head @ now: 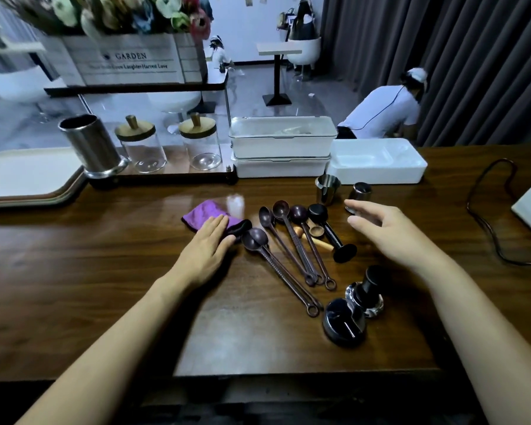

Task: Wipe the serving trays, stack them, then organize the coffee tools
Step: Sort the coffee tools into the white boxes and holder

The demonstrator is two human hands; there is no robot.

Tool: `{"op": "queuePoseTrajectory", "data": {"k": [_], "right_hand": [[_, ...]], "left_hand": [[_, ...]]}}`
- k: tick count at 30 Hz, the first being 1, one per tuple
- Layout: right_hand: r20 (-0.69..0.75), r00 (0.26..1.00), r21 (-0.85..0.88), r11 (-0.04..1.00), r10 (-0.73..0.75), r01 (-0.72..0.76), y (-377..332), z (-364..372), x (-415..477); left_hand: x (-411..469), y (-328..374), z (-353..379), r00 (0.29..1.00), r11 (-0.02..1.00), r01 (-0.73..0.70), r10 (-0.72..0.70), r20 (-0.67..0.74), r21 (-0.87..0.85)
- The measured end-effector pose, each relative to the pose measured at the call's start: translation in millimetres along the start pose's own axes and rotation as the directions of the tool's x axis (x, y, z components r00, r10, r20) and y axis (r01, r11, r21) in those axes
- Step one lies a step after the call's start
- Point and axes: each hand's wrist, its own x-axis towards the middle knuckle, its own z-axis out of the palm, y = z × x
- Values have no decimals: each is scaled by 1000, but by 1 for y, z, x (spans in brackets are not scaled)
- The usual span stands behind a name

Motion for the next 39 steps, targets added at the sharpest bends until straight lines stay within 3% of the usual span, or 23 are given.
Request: {"op": "queuePoseTrajectory", "data": {"k": [11,15,19,22,26,33,39], "right_hand": [[-111,990,-26,995,91,-94,-31,16,-6],[-225,963,16,989,147,-147,-19,6,-5],[-283,939,0,979,196,-204,0,-16,1],[-318,928,13,979,196,-202,20,-33,11],[-341,912,23,972,226,-232,53,-63,41],[-320,931,-153,961,174,-232,100,-100,117],[-359,879,73,949,312,-307,136,-113,167]], "left_hand": [[12,-28,-19,983,985,-167,169,70,-35],[23,-15,-27,969,972,-236,236,-71,8],[49,45,-38,923,940,-340,337,-186,20],[75,93,-29,898,909,-415,404,-172,-31],[113,154,0,914,916,-396,387,-119,-64],[176,227,43,929,930,-369,368,46,3],[229,261,60,949,945,-305,291,120,118]]}}
